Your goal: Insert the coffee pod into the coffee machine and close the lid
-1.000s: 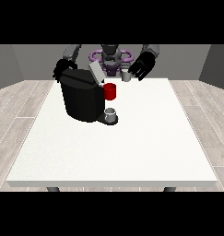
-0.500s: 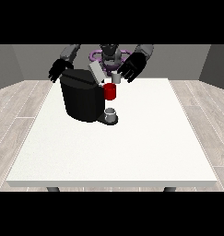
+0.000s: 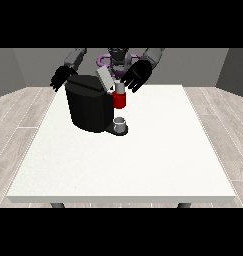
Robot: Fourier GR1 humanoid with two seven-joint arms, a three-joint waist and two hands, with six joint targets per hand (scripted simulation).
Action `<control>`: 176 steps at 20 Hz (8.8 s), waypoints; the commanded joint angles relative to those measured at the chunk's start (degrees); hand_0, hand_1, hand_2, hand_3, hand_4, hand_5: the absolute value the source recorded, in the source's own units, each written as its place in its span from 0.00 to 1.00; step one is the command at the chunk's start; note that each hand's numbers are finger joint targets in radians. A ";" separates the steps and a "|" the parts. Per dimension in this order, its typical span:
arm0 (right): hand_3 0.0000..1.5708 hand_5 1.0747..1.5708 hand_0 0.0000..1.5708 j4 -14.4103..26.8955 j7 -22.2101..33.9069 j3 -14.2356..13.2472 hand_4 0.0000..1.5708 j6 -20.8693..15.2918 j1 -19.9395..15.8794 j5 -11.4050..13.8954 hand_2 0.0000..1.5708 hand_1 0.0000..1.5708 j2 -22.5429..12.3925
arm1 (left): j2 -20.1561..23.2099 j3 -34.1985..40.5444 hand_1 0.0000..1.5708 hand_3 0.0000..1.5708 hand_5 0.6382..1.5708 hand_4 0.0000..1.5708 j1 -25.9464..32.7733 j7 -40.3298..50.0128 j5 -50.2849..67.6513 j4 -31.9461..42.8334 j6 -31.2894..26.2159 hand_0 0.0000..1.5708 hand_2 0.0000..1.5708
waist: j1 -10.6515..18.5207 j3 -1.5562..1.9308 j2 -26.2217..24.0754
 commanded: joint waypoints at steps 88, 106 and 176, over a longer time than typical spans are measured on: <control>0.00 1.00 0.00 -4.05 2.91 -2.15 0.16 6.39 13.00 -4.55 0.00 0.00 -6.46 | -19.94 12.20 0.00 0.00 1.00 0.12 27.18 -8.98 16.21 -1.45 -4.62 0.00 0.00 | 17.04 -0.04 -27.83; 0.00 1.00 0.00 -2.24 3.18 0.12 0.00 10.23 5.25 -1.72 0.00 0.00 -7.91 | -25.65 9.52 0.00 0.00 1.00 0.00 40.15 -5.21 26.71 -17.56 -10.56 0.00 0.00 | 27.52 0.01 -25.40; 0.00 1.00 0.00 17.82 -7.73 5.58 0.16 12.69 -20.85 7.51 0.00 0.00 2.39 | -19.56 2.02 0.00 0.00 1.00 0.12 53.76 -5.50 38.11 -38.70 -2.33 0.00 0.00 | 22.60 -0.02 -12.93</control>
